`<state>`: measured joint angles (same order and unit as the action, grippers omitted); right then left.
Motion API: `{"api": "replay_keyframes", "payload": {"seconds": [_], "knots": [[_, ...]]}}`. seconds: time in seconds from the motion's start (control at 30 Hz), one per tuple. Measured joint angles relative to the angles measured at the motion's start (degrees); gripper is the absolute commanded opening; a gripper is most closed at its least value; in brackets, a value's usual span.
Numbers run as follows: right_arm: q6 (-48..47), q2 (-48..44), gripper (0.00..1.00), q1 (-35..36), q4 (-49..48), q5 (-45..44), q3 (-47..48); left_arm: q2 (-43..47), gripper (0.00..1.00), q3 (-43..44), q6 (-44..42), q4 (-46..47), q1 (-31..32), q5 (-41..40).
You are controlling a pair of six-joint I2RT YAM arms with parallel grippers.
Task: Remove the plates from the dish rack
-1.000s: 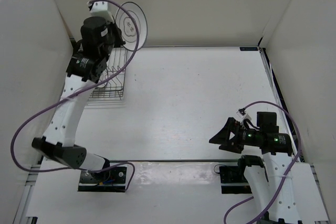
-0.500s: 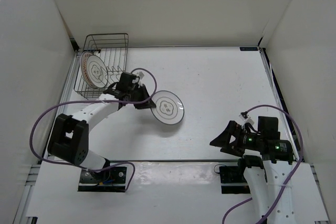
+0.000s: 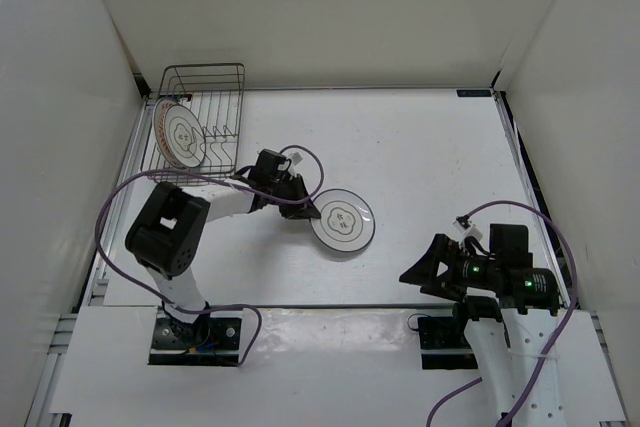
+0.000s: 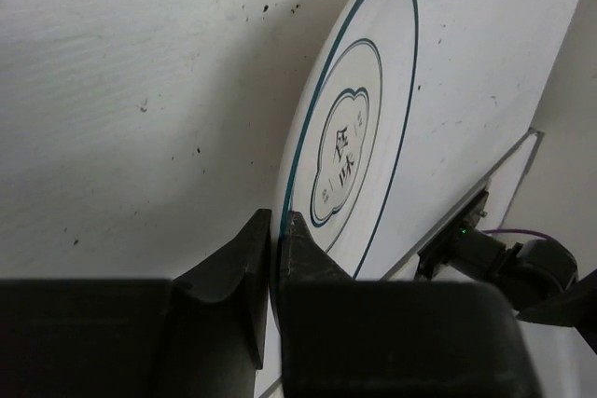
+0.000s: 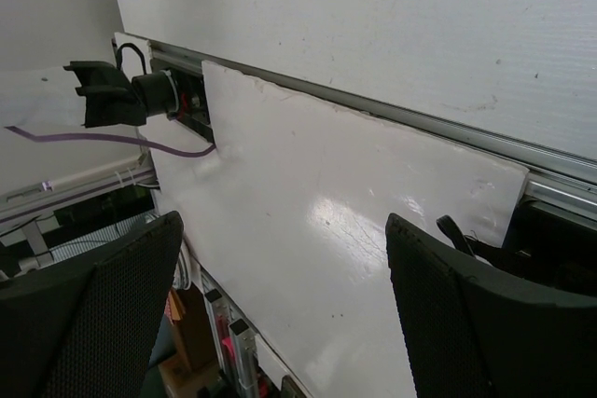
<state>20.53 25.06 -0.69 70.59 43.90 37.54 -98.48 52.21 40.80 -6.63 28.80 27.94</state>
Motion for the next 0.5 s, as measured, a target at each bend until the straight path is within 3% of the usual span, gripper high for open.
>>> {"api": "replay_keyframes", "payload": {"seconds": [0.2, 0.37, 0.5], "knots": [[-0.1, 0.0, 0.90, 0.1, 0.0, -0.9, 0.0, -5.0, 0.25, 1.3, 0.4, 4.7, 0.0, 3.3], [-0.2, 0.0, 0.90, 0.1, 0.1, -1.7, 0.0, -8.1, 0.57, 2.1, -0.2, 4.8, 0.2, 2.2], [-0.2, 0.0, 0.90, 0.1, 0.1, -2.0, 0.0, -7.7, 0.66, 4.9, -1.6, 1.6, 0.4, 1.0]]}}
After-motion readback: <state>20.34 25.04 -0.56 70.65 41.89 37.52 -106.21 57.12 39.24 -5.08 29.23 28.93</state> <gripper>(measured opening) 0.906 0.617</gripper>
